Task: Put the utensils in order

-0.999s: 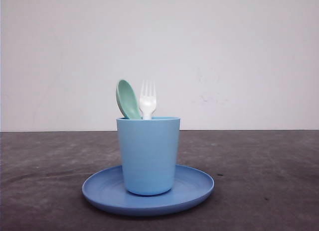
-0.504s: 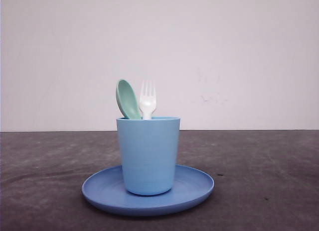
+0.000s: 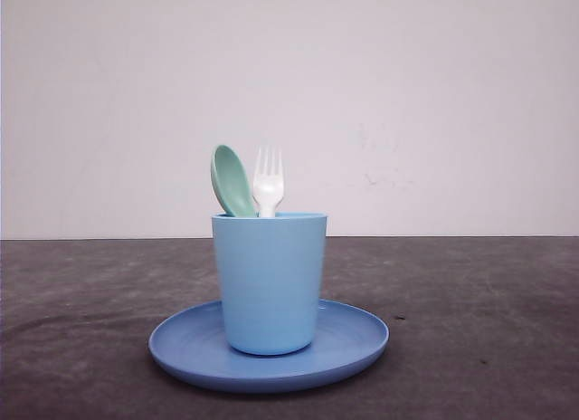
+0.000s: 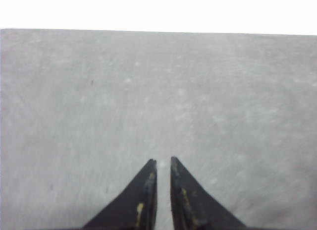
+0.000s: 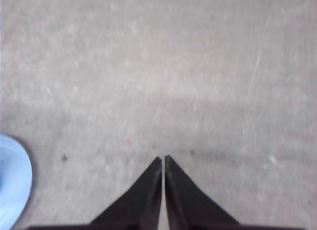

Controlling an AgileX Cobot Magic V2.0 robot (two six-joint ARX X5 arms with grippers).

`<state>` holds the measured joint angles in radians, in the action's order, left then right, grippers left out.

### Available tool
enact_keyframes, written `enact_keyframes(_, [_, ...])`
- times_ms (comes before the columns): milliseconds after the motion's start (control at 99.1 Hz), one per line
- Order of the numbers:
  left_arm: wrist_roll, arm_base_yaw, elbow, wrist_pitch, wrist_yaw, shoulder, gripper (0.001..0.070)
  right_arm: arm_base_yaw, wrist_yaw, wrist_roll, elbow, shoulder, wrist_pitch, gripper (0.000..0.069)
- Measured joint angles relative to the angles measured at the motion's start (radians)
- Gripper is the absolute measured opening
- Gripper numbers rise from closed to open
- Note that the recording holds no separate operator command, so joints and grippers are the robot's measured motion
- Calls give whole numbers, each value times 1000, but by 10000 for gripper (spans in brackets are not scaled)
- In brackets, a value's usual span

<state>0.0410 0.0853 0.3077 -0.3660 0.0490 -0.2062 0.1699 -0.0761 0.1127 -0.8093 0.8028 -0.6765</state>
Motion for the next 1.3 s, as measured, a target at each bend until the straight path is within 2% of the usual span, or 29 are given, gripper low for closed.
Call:
enact_keyframes(202, [0,0,-209,71,5,192,24,0,0,0,0,0,30,9])
enact_keyframes(343, [3,-8,-273,177,5,199,24,0,0,0,0,1,57,9])
enact_keyframes(1231, [3,-23,-275,183,3,203,24,0,0,0,0,0,68,9])
enact_keyframes(1301, [3,-23,-275,183,3,203,24,0,25,-4,0,-2,77,9])
